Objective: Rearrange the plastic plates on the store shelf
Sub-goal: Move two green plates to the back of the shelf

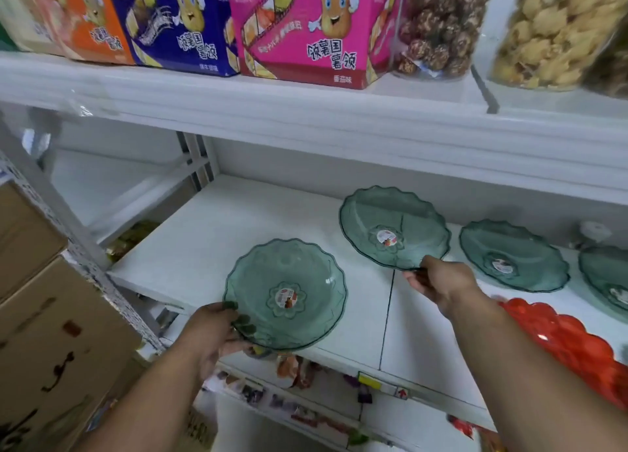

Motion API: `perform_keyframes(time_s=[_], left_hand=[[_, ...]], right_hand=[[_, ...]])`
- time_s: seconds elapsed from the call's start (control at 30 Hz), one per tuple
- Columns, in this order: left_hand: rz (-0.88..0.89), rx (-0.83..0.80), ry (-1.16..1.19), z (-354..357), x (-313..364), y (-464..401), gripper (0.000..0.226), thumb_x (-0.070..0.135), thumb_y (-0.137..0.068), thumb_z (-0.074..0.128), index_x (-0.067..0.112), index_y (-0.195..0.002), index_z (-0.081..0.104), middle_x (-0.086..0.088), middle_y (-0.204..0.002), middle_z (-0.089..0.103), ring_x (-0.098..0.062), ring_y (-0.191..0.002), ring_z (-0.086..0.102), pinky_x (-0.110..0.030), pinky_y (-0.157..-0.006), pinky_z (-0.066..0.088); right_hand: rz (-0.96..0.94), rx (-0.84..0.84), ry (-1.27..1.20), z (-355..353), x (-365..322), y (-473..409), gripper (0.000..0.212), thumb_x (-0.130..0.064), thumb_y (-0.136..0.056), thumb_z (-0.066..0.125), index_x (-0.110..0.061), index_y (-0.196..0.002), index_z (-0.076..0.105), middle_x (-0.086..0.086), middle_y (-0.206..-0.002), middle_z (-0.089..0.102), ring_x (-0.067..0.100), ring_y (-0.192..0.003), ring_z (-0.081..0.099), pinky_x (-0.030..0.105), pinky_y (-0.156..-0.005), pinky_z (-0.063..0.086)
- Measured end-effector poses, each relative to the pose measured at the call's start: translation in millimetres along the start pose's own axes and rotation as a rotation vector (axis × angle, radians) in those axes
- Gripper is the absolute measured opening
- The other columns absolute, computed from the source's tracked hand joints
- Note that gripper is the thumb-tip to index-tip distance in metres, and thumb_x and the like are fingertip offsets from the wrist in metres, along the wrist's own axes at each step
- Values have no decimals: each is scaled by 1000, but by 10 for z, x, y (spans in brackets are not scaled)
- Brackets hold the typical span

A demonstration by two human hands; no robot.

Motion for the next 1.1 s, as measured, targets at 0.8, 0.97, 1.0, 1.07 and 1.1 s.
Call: perform_keyframes(time_s=[0.8, 0.97, 1.0, 1.07, 1.1], left_hand=[[35, 206, 312, -1011, 794, -1112, 18, -2, -99, 45, 2, -115, 52, -24, -105, 62, -33, -77, 66, -41, -54, 60], [68, 202, 313, -1068, 958, -1508, 17, 4, -98, 52, 4, -112, 61, -15, -101, 69, -32, -85, 71, -40, -63, 63], [73, 201, 316, -1070, 998, -1605, 18, 6, -97, 54, 4, -112, 63, -13, -98, 70, -30, -83, 72, -40, -66, 63], [85, 186, 323, -1043, 1074, -1812, 17, 8, -96, 55, 5, -111, 64, -11, -95, 70, -29, -81, 72, -41, -72, 62], [88, 179, 327, -1025, 1108, -1914, 16, 8, -97, 55, 6, -110, 64, -10, -94, 70, -28, -81, 71, -42, -75, 62]], right_hand=[[-18, -16, -2, 1121, 308, 314, 18, -2, -87, 57, 11, -95, 66, 26, -86, 76, 30, -76, 74, 36, -68, 62], [-24, -12, 7, 1392, 266, 182, 19, -4, -87, 57, 9, -94, 68, 22, -82, 77, 27, -71, 74, 27, -61, 62], [-30, -12, 8, 1457, 260, 148, 19, -4, -86, 58, 9, -93, 69, 21, -82, 77, 26, -69, 74, 24, -58, 61], [-47, -6, 6, 1602, 252, 65, 19, -4, -86, 59, 10, -94, 69, 22, -81, 77, 24, -64, 74, 24, -58, 61], [-53, 1, 9, 1673, 255, 27, 19, -3, -86, 59, 10, -94, 69, 21, -80, 77, 22, -62, 74, 24, -58, 61]])
Point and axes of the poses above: each hand's wrist, its own y-axis away from the middle knuckle, its own z-axis out of the palm, x = y × z, the point moved 8 cm from there along -y, towards the middle knuckle
